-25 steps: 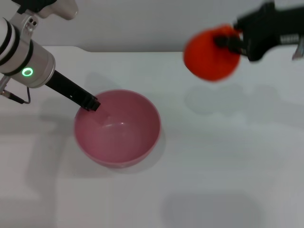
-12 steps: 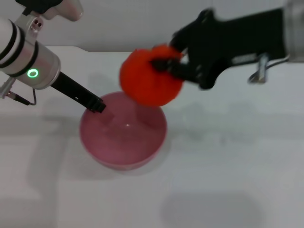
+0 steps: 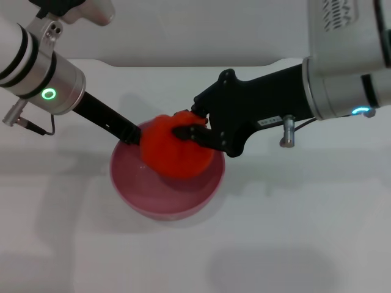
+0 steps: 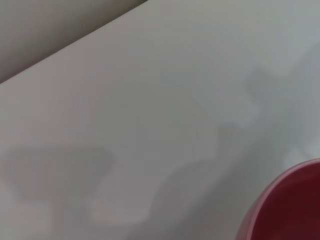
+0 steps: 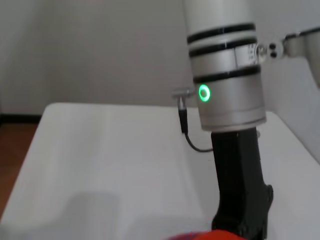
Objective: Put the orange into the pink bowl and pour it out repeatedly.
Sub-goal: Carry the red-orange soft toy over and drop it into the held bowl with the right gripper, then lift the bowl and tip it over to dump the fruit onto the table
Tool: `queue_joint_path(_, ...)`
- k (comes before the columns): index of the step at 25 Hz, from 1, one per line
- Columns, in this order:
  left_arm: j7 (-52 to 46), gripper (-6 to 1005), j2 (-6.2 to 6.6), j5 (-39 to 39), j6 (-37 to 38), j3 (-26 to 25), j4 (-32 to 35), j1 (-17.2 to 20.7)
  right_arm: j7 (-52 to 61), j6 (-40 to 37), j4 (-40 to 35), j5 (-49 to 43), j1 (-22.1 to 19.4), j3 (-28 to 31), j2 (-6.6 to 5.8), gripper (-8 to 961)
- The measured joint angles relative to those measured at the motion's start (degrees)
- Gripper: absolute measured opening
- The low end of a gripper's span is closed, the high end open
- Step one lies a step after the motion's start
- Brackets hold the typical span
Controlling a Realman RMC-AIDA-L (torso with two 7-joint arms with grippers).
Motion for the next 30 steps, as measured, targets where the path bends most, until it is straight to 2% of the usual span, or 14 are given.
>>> queue_joint_path(11, 0.1, 68, 0.12, 0.0, 0.0, 0.1, -0.2, 0.6, 1.3, 1.9, 0.8, -0.4, -0.6, 0.3, 0.07, 249)
queue_joint_path(16, 0.4, 69, 0.10, 0.0, 0.0, 0.1, -0.2, 0.7, 1.3, 2.8, 0.8, -0.2, -1.3, 1.3, 0.07, 487)
queue_joint_path(22, 0.5, 70, -0.04, -0.1, -1.0, 0.2, 0.1, 1.0, -0.1, 5.7, 0.4, 2.5, -4.0, 4.8, 0.30, 499)
queue_joint_path(25, 0.5, 71, -0.04, -0.1, -1.0, 0.2, 0.1, 1.0, -7.6, 7.3, 2.8, 12.3, -7.7, 9.5, 0.31, 500)
queue_joint_path(26, 0.5, 71, -0.11, -1.4, -5.2, 1.7, 0.3, 1.9, -12.0, 7.4, 4.8, 17.6, -9.5, 11.4, 0.23, 500)
queue_joint_path(27, 0.5, 71, -0.11, -1.4, -5.2, 1.7, 0.3, 1.9, -18.0, 7.0, 7.8, 25.1, -11.8, 12.6, 0.10, 500)
queue_joint_path(28, 1.4, 71, -0.07, -4.5, -11.3, 5.8, 0.3, 3.7, -23.7, 6.4, 10.8, 31.3, -13.7, 13.3, -0.05, 500)
queue_joint_path(30, 1.4, 72, -0.07, -4.5, -11.3, 5.8, 0.3, 3.7, -41.0, 2.2, 19.0, 49.8, -17.7, 13.4, -0.19, 500)
